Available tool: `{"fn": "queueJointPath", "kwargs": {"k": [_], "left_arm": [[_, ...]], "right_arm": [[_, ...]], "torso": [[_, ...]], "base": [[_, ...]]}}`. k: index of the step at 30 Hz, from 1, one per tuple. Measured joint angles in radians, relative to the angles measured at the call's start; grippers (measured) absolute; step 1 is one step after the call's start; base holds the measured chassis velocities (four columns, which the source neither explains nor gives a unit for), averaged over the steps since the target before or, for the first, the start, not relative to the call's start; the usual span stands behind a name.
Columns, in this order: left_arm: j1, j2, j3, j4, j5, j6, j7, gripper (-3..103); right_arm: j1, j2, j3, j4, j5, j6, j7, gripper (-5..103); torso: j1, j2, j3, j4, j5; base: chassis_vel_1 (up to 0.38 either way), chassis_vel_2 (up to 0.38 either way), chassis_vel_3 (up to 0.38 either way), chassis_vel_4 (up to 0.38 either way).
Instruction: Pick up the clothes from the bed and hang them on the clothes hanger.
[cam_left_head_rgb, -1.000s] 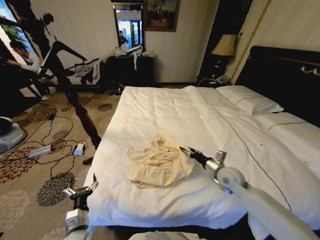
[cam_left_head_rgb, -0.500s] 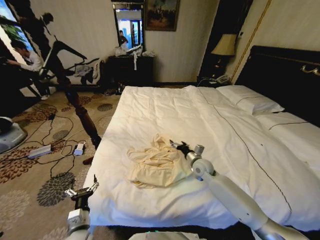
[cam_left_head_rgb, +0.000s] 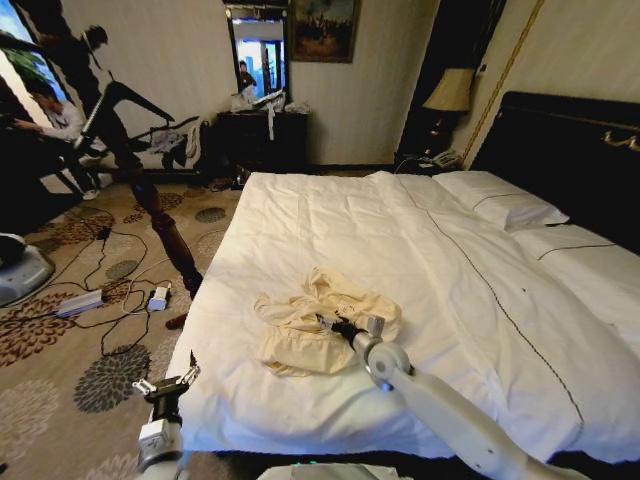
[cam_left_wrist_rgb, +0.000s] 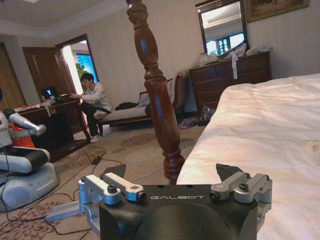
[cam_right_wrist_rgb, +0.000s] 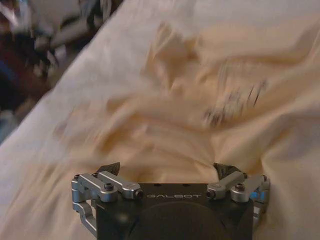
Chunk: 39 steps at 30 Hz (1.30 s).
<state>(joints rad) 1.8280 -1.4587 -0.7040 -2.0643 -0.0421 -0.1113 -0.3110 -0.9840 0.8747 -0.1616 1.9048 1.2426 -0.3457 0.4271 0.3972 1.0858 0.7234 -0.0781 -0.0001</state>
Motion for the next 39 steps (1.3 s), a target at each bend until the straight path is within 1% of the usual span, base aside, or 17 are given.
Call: {"fn": "queueJointPath", "kwargs": {"k": [1, 2, 3, 6, 9, 10, 12, 14, 15, 16, 17, 18, 20, 21, 25, 36, 39], "left_arm": [[-0.003, 0.0, 0.0, 0.002, -0.001, 0.0, 0.0, 100], [-0.003, 0.0, 0.0, 0.002, -0.001, 0.0, 0.0, 100], [-0.007, 0.0, 0.002, 0.003, -0.001, 0.0, 0.0, 100], [-0.011, 0.0, 0.004, 0.004, -0.001, 0.0, -0.001, 100], [-0.017, 0.002, 0.005, 0.007, -0.004, 0.0, -0.001, 100], [-0.017, 0.004, 0.004, 0.01, -0.005, 0.001, -0.001, 100], [-0.018, 0.006, 0.002, 0.011, -0.006, 0.001, -0.001, 100], [-0.018, 0.009, -0.001, 0.013, -0.008, 0.003, -0.001, 100], [-0.019, 0.01, -0.003, 0.014, -0.009, 0.003, -0.001, 100], [-0.019, 0.01, -0.003, 0.014, -0.009, 0.003, -0.001, 100], [-0.02, 0.012, -0.004, 0.016, -0.011, 0.005, -0.001, 100], [-0.02, 0.012, -0.005, 0.016, -0.011, 0.005, -0.001, 100], [-0.022, 0.013, -0.006, 0.019, -0.013, 0.006, -0.002, 100], [-0.022, 0.013, -0.006, 0.019, -0.013, 0.006, -0.002, 100], [-0.018, 0.011, -0.007, 0.019, -0.013, 0.006, -0.004, 100], [-0.017, 0.011, -0.016, 0.023, -0.015, 0.0, -0.012, 100], [-0.021, 0.01, -0.013, 0.026, -0.015, 0.0, -0.012, 100]], "right_arm": [[-0.014, -0.019, 0.004, 0.045, 0.024, -0.05, 0.031, 100], [-0.014, -0.019, 0.004, 0.045, 0.024, -0.05, 0.031, 100], [-0.018, -0.03, 0.008, 0.075, 0.042, -0.077, 0.052, 100], [-0.014, -0.036, 0.014, 0.097, 0.052, -0.086, 0.059, 100], [0.046, -0.016, 0.035, 0.075, 0.042, -0.013, 0.003, 100], [0.092, 0.011, 0.034, 0.032, 0.03, 0.029, 0.0, 100], [0.12, 0.028, 0.03, 0.008, 0.03, 0.036, 0.023, 100], [0.201, 0.073, 0.007, -0.055, 0.04, 0.021, 0.116, 100], [0.224, 0.086, -0.001, -0.073, 0.043, 0.009, 0.146, 100], [0.224, 0.086, -0.001, -0.073, 0.043, 0.009, 0.146, 100], [0.28, 0.118, -0.021, -0.115, 0.047, -0.033, 0.22, 100], [0.302, 0.134, -0.031, -0.133, 0.053, -0.051, 0.254, 100], [0.356, 0.195, -0.056, -0.177, 0.077, -0.111, 0.376, 100], [0.356, 0.195, -0.056, -0.177, 0.077, -0.111, 0.376, 100], [0.398, 0.273, -0.082, -0.235, 0.091, -0.18, 0.517, 100], [0.416, 0.331, -0.086, -0.328, 0.089, -0.211, 0.624, 100], [0.416, 0.335, -0.084, -0.338, 0.084, -0.212, 0.637, 100]], "torso": [[0.0, 0.0, 0.0, -0.0001, -0.0001], [0.0, 0.0, 0.0, -0.0001, -0.0001], [0.0, 0.0, 0.0, -0.0001, 0.0], [0.0, 0.0, 0.0, 0.0, 0.0], [0.0, 0.0, 0.0, 0.0003, 0.0], [0.0, 0.0, 0.0, 0.0003, 0.0001], [0.0, 0.0, 0.0, 0.0002, 0.0001], [0.0, 0.0, 0.0, 0.0004, 0.0003], [0.0, 0.0, 0.0, 0.0007, 0.0], [0.0, 0.0, 0.0, 0.0007, 0.0], [0.0, 0.0, 0.0, 0.0006, -0.0001], [0.0, 0.0, 0.0, 0.0005, -0.0001], [0.0, 0.0, 0.0, 0.0002, 0.0001], [0.0, 0.0, 0.0, 0.0002, 0.0001], [0.0, 0.0, 0.0, 0.0004, -0.0001], [0.0, 0.0, 0.0, 0.0001, 0.0001], [0.0, 0.0, 0.0, 0.0003, 0.0001]], "base": [[0.0, 0.0, 0.0, 0.0], [0.0, 0.0, 0.0, 0.0], [0.0, 0.0, 0.0, 0.0], [0.0, 0.0, 0.0, 0.0], [0.0, 0.0, 0.0, 0.0], [0.0, 0.0, 0.0, 0.0], [0.0, 0.0, 0.0, 0.0], [0.0, 0.0, 0.0, 0.0], [0.0, 0.0, 0.0, 0.0], [0.0, 0.0, 0.0, 0.0], [0.0, 0.0, 0.0, 0.0], [0.0, 0.0, 0.0, 0.0], [0.0, 0.0, 0.0, 0.0], [0.0, 0.0, 0.0, 0.0], [0.0, 0.0, 0.0, 0.0], [0.0, 0.0, 0.0, 0.0], [0.0, 0.0, 0.0, 0.0]]}}
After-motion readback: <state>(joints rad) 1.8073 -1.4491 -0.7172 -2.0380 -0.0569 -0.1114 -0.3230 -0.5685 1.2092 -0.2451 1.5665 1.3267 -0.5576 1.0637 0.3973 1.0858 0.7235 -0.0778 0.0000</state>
